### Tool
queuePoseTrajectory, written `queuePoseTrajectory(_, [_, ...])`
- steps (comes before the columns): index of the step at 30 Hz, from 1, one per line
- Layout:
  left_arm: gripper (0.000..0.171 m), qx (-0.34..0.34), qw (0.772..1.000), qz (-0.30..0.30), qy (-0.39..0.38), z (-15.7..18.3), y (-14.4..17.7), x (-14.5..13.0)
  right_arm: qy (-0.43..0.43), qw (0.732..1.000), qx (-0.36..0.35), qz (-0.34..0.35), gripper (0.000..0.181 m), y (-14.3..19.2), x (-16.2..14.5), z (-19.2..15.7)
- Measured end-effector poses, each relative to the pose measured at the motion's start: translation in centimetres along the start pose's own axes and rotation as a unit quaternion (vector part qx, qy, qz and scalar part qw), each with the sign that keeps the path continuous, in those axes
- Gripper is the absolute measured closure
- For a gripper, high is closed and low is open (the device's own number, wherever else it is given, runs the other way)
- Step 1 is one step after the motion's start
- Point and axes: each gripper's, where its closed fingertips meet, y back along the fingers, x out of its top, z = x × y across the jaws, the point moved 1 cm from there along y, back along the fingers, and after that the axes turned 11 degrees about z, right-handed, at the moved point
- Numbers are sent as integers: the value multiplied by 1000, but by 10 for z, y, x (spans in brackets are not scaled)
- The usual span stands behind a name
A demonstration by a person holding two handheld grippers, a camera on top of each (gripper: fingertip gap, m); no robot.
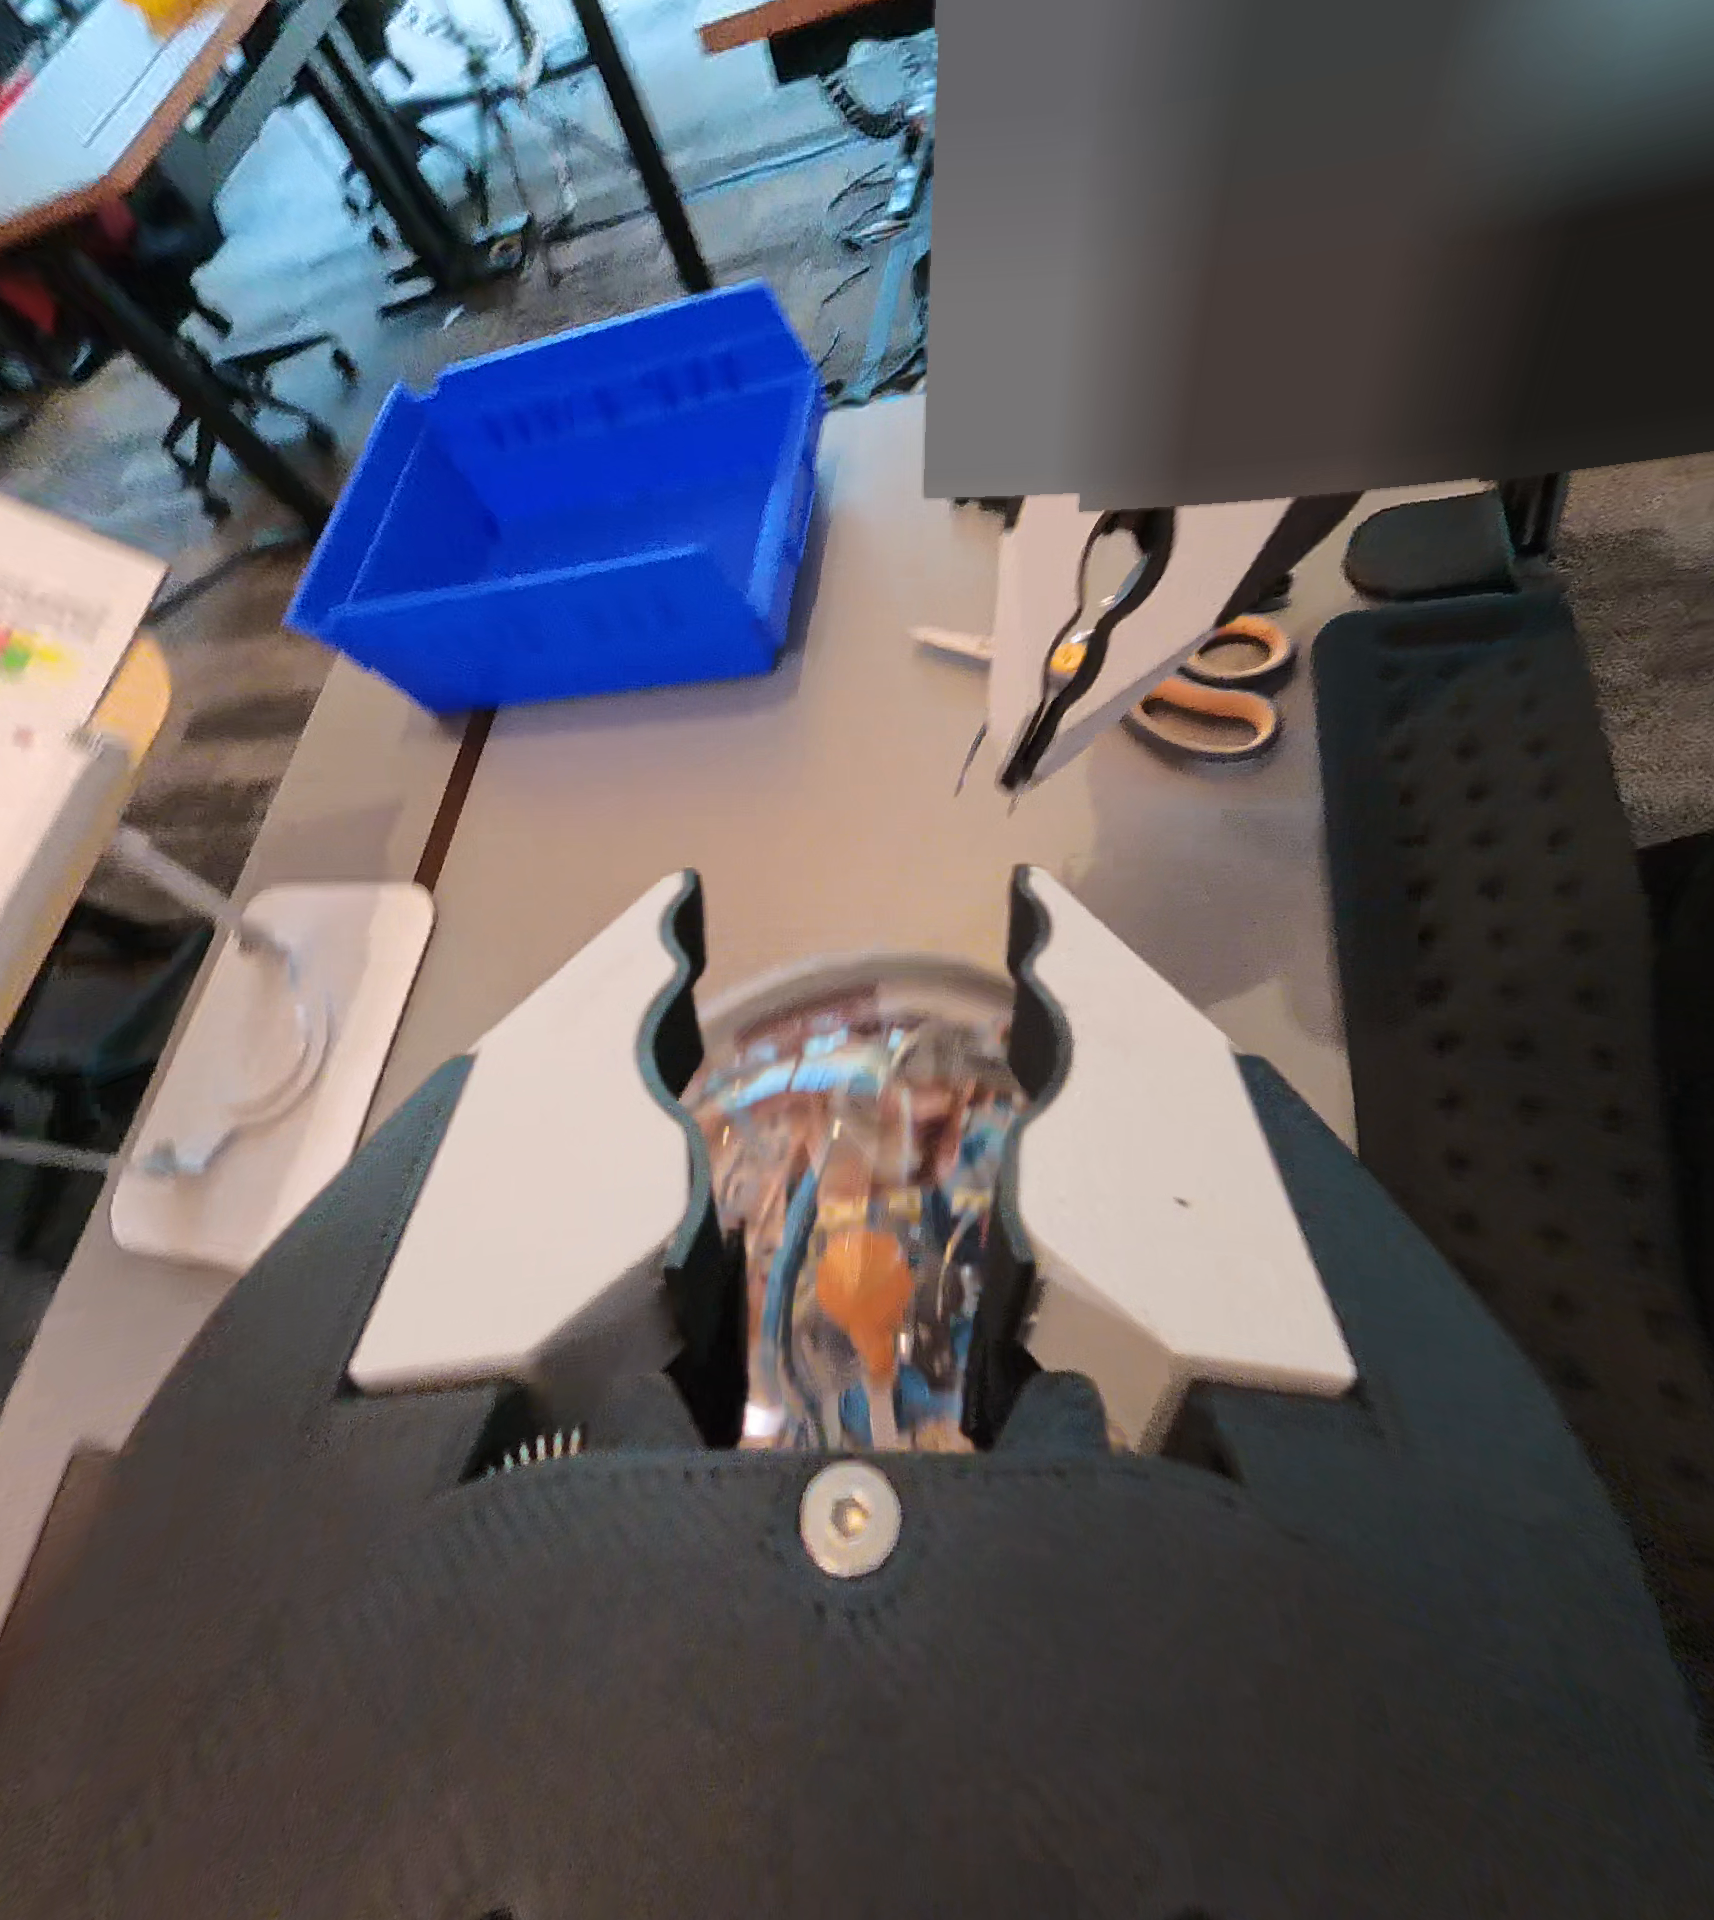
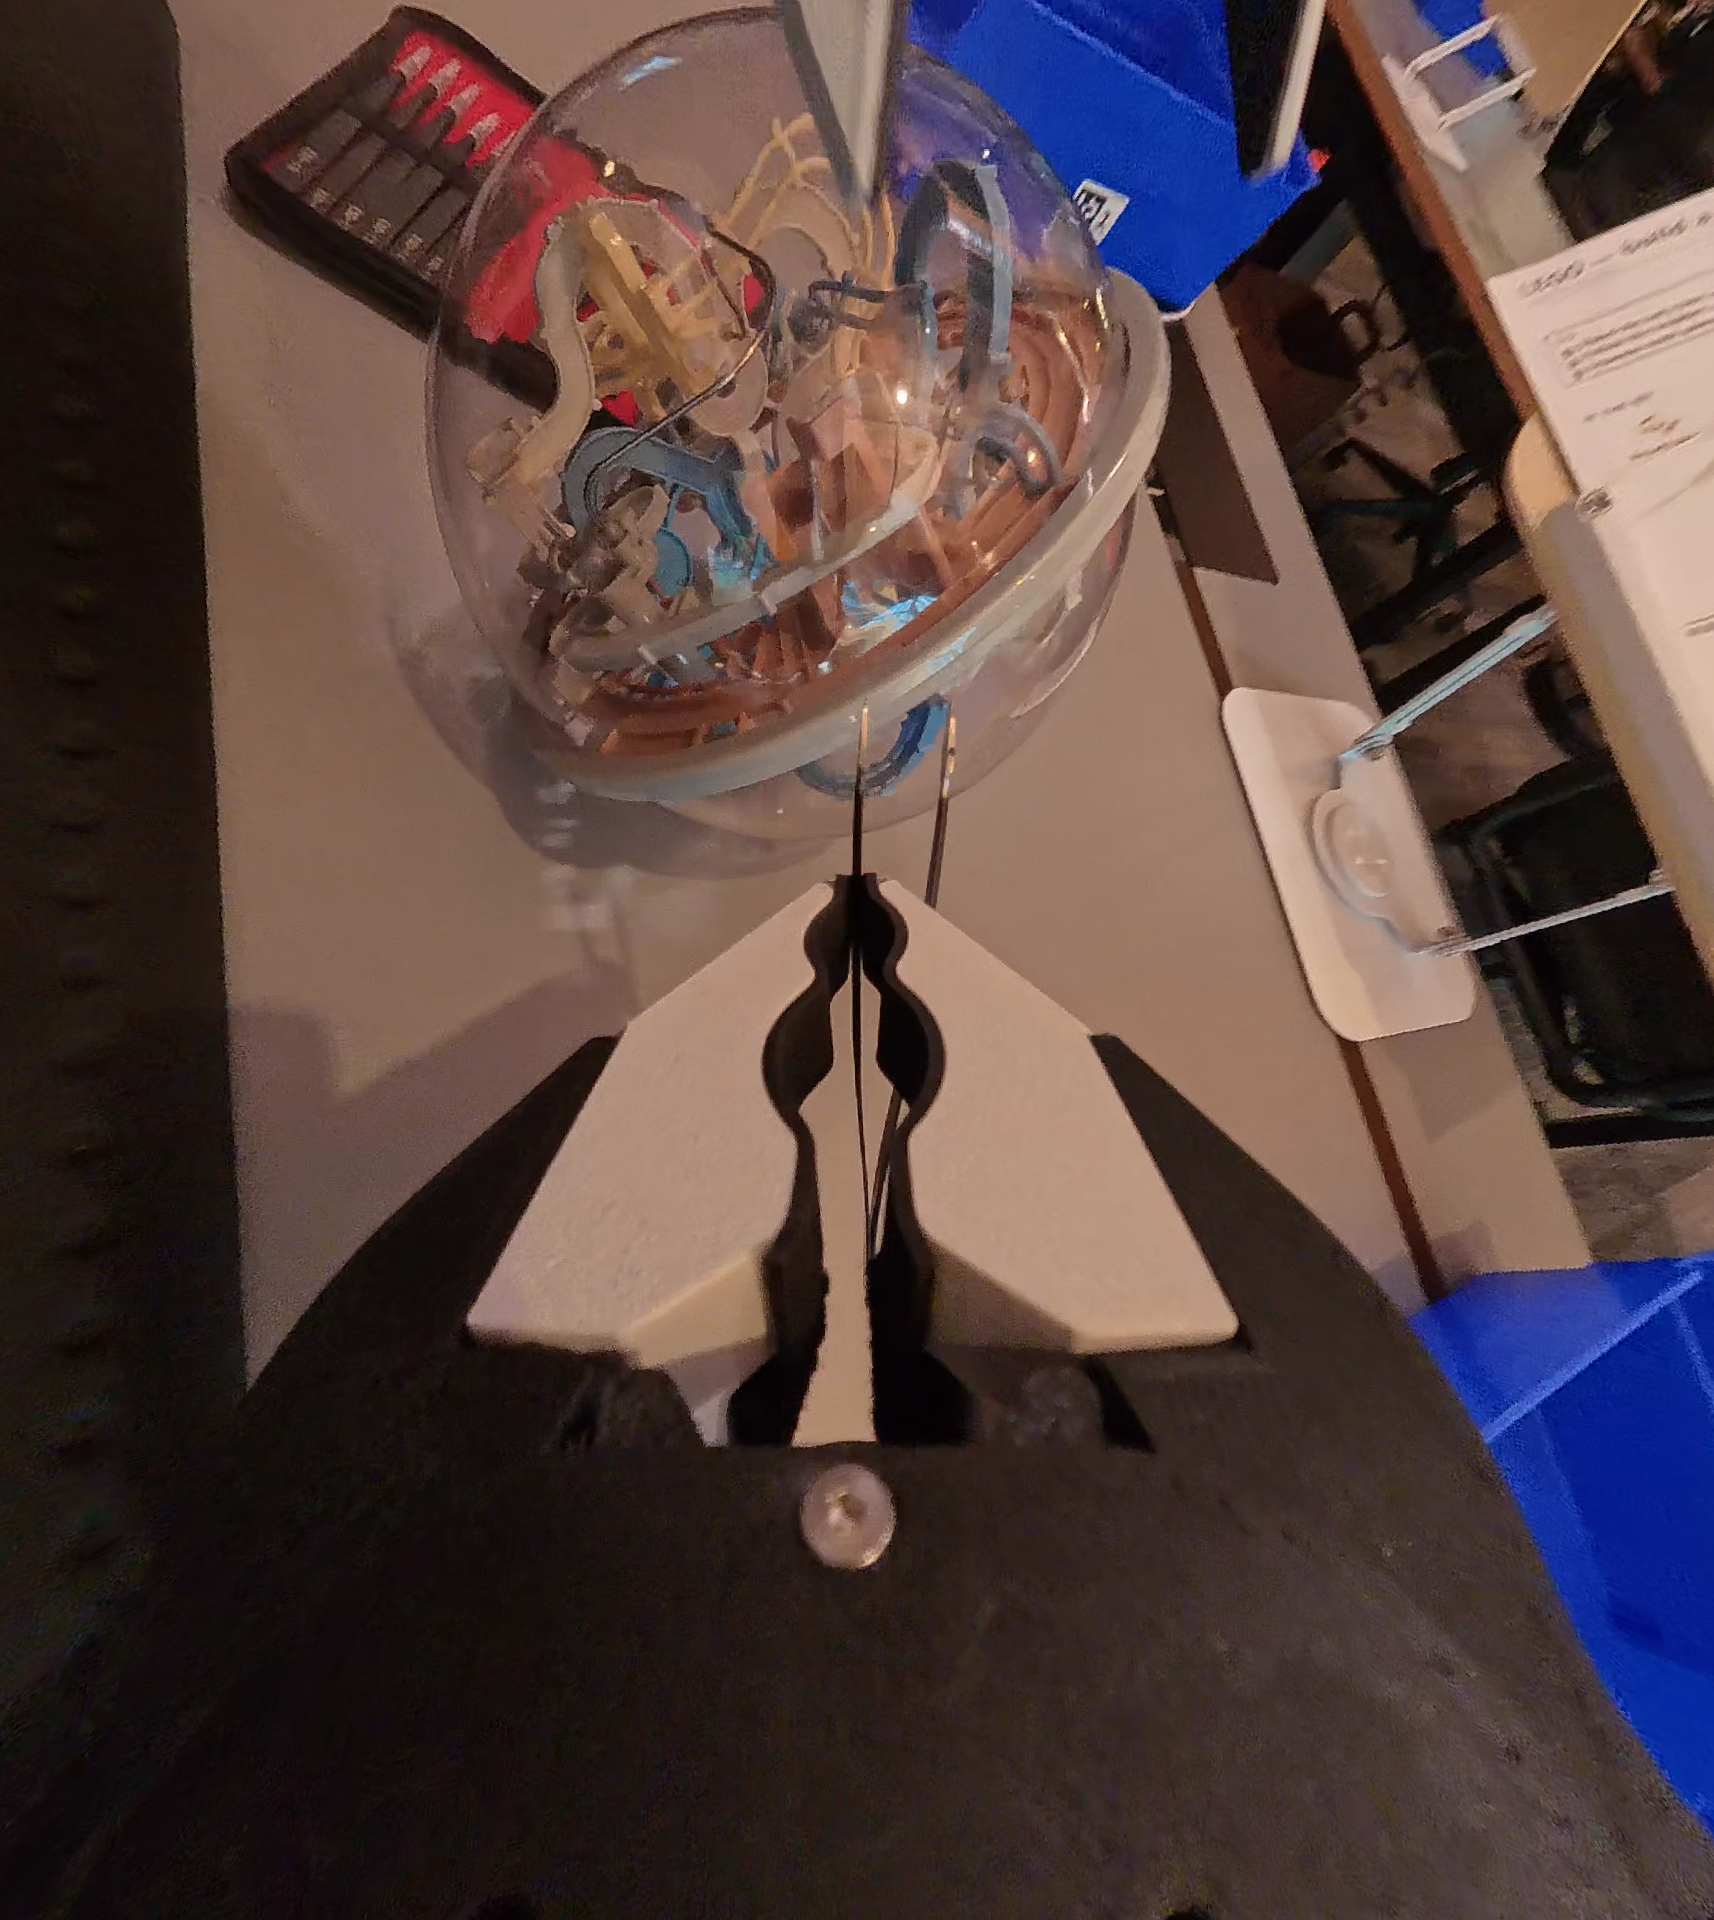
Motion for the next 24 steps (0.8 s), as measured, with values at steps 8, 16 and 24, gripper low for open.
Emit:
queuePoseTrajectory(8, [142,-65,994,6,-88,29,-40,15,54,998,-16,28,181,7,16,-7])
queuePoseTrajectory(16, [165,-89,989,-19,-115,41,-44,8,68,997,-8,48,181,11,26,-11])
queuePoseTrajectory(24, [171,-80,985,-34,-148,43,-44,3,64,996,-9,68,181,15,38,-13])
